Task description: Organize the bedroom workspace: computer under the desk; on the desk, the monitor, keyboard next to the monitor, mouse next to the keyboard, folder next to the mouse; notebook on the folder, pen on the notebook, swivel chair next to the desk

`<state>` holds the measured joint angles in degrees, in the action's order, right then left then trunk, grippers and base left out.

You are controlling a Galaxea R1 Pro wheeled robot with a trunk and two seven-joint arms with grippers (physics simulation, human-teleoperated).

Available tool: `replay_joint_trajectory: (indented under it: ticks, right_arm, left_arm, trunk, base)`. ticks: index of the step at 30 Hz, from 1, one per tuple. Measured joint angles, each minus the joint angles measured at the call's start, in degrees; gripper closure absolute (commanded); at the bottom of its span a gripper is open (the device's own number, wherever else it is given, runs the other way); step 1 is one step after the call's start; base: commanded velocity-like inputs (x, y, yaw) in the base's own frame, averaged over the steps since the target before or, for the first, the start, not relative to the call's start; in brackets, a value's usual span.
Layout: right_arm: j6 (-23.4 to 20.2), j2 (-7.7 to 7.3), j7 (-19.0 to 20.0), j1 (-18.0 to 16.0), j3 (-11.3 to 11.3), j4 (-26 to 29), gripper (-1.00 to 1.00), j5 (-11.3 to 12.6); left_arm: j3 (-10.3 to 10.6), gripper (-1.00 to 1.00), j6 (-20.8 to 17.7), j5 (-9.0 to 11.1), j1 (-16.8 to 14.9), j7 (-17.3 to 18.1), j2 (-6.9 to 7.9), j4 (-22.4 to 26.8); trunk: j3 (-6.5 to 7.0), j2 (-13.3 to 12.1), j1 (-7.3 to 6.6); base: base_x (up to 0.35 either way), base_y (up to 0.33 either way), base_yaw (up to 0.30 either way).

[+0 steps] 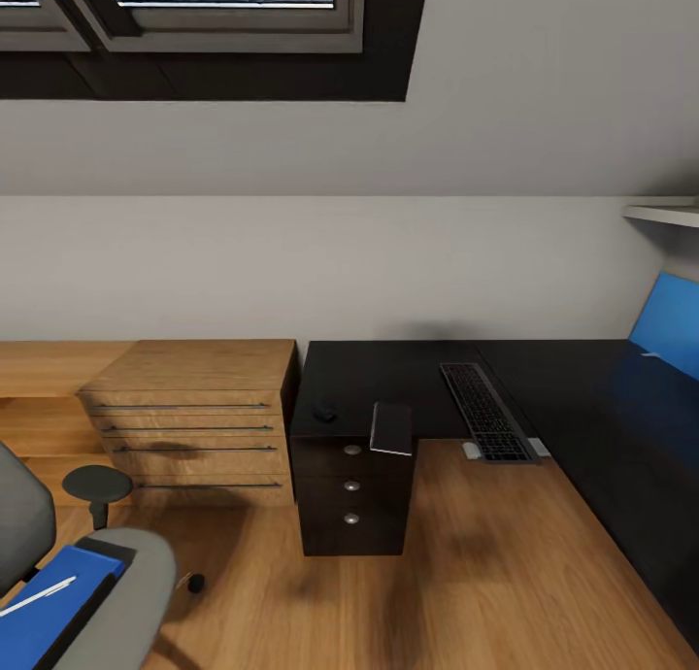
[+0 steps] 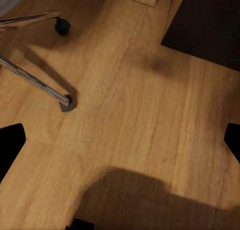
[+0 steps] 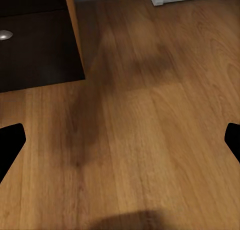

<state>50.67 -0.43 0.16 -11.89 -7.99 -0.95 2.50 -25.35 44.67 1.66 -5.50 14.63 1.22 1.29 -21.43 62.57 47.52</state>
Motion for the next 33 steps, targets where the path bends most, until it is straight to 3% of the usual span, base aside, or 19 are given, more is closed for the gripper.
replay_joint_trajectory:
  ticks: [33]
  right_arm:
    - [-0.02,0.14,-0.06,0.00,0.10,0.00,-1.00,0.06]
  left_arm:
    - [-0.10,-1.00,0.00,0.03,0.00,-0.02,-0.02,0.00]
  trunk:
    - [0.00,0.00,0.00]
  base:
    - [0.043,0.009,0.000]
